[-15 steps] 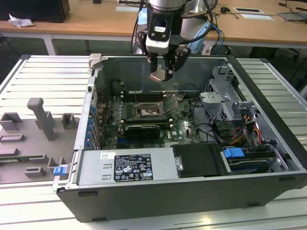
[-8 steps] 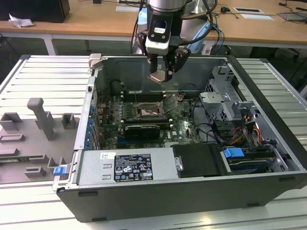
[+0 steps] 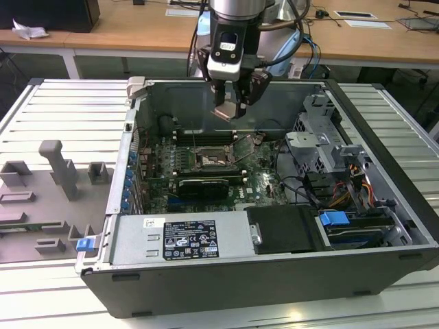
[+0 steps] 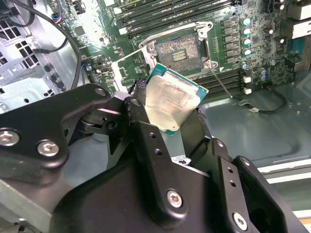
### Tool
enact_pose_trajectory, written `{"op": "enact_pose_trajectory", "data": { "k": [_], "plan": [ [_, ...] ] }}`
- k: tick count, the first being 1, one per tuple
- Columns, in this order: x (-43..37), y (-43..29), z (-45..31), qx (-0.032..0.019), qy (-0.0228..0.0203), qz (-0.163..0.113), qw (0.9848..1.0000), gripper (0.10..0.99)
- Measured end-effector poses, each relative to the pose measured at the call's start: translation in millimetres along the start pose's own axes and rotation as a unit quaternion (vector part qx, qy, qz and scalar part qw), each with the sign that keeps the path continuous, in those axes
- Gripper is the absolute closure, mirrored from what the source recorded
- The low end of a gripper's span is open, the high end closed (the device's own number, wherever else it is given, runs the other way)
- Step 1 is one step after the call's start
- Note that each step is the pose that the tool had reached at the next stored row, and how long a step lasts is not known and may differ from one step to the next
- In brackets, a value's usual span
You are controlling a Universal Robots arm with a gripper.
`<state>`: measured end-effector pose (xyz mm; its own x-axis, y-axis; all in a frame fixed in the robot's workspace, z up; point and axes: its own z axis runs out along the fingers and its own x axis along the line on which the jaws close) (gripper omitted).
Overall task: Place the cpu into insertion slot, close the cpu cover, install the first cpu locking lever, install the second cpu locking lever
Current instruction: 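Place the cpu into insertion slot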
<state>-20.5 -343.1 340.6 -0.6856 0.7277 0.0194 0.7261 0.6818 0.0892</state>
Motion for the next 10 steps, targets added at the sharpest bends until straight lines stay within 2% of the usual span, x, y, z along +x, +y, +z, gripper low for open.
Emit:
{"op": "enact_pose_trajectory", "data": {
  "k": [10],
  "plan": [
    [-0.1,-0.4,4.1,0.0,-0.0003,0.004,1.0,0.561]
  ]
}}
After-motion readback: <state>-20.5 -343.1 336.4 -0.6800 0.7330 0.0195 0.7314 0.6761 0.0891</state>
